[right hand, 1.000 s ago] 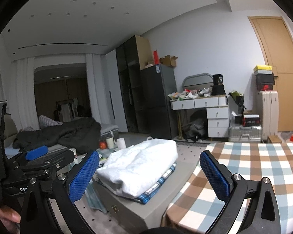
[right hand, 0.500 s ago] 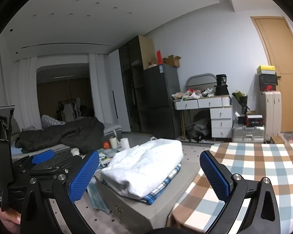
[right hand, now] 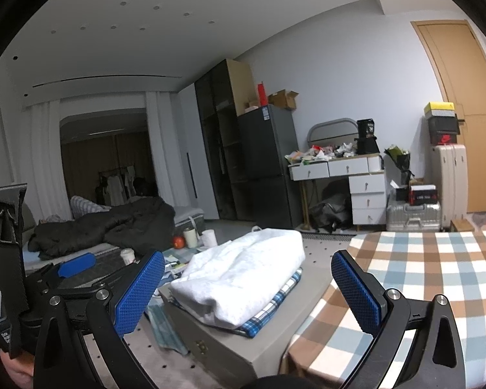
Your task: Fold large clothes
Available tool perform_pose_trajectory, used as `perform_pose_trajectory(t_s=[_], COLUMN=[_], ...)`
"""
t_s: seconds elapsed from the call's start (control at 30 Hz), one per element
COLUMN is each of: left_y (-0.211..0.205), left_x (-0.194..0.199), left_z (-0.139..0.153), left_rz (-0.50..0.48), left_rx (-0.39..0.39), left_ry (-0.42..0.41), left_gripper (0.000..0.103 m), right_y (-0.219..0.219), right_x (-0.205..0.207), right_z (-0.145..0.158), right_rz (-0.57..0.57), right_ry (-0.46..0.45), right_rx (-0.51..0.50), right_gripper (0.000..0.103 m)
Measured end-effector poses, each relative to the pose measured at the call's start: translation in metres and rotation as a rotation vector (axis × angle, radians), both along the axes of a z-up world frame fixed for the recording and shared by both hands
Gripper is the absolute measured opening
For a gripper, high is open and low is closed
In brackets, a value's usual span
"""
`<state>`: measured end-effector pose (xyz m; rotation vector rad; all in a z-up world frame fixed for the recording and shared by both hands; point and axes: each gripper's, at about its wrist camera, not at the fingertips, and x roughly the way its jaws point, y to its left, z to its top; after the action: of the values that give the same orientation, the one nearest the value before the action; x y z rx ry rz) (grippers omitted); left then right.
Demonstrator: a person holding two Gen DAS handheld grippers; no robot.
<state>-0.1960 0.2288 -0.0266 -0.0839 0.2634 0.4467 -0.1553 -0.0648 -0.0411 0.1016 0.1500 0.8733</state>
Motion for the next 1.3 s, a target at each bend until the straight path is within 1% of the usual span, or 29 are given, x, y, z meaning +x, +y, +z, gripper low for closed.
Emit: perform_pose_trajectory(t_s=[0.43,0.63,1.3], left_y=[0.0004,-0.0005,0.0009], left_x=[0.0054,0.0031,0.0017], left_z=[-0.0001,0.0010,-0.0007], left_rz=[-0.009,-0.004,0.001], left_rx=[-0.001,0.006,-0.003], left_ry=[0.014,0.007,0.014], left_gripper=[0.102,0.102,0.102], right_y=[0.0043,0.0028,0.0047], right_x=[-0.0049,-0.0079,-0.0072], right_z=[-0.0020,-0.0017,-0.0057], right_rz=[0.014,0.009,0.015], right_ry=[-0.009,-0.021,0.019], right_rx=[-0.007,-0.001,0.012], right_gripper=[0.103,0.103,0.103])
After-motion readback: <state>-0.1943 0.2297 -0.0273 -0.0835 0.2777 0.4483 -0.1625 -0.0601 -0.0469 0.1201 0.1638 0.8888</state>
